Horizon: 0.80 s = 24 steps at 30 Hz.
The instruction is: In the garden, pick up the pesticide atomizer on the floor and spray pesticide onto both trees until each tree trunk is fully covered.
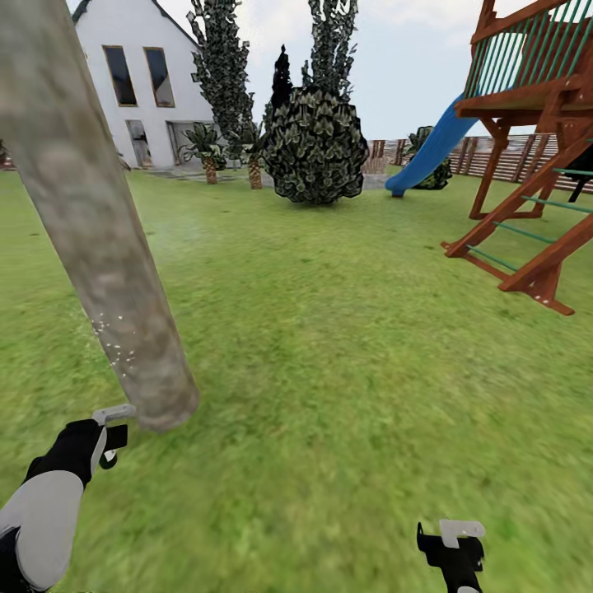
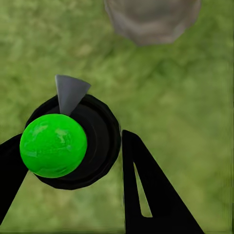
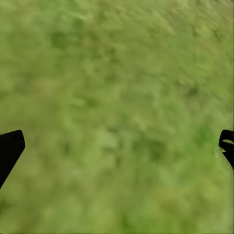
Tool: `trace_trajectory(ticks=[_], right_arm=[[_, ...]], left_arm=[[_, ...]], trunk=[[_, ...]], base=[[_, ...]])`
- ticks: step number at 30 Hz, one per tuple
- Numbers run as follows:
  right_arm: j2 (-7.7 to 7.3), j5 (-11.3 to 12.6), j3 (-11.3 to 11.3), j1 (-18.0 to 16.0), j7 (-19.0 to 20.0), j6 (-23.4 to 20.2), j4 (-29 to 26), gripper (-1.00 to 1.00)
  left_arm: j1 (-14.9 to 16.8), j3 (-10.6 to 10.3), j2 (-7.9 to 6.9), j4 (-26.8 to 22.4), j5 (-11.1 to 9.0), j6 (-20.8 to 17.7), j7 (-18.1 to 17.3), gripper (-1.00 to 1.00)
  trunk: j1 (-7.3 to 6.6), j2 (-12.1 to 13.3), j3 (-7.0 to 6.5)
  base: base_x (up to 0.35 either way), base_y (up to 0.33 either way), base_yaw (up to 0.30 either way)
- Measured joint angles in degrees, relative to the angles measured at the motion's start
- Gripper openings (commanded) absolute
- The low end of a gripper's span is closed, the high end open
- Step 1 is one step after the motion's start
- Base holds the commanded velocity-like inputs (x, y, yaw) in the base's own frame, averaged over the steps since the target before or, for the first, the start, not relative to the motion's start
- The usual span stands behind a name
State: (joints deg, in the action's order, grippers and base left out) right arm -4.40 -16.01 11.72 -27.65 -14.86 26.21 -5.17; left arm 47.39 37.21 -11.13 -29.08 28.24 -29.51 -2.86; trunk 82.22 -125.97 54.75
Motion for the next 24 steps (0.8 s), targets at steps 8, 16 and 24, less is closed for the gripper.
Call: trace_trajectory(ticks=[8, 16, 24], right_arm=[[-0.03, 0.0, 0.0, 0.0, 0.0, 0.0, 0.0, 1.00], [0.00, 0.0, 0.0, 0.0, 0.0, 0.0, 0.0, 1.00], [0.00, 0.0, 0.0, 0.0, 0.0, 0.0, 0.0, 1.00]], left_arm=[[0.0, 0.0, 0.01, 0.1, 0.0, 0.0, 0.0, -1.00], [0.0, 0.0, 0.00, 0.1, 0.0, 0.0, 0.0, -1.00], [0.0, 0.0, 0.00, 0.2, -0.1, 0.0, 0.0, -1.00]], trunk=[[0.00, 0.0, 0.00], [0.00, 0.0, 0.00], [0.00, 0.0, 0.00]], base=[[0.179, -0.236, 0.008], [0.148, -0.241, 0.114], [0.056, -0.265, 0.254]])
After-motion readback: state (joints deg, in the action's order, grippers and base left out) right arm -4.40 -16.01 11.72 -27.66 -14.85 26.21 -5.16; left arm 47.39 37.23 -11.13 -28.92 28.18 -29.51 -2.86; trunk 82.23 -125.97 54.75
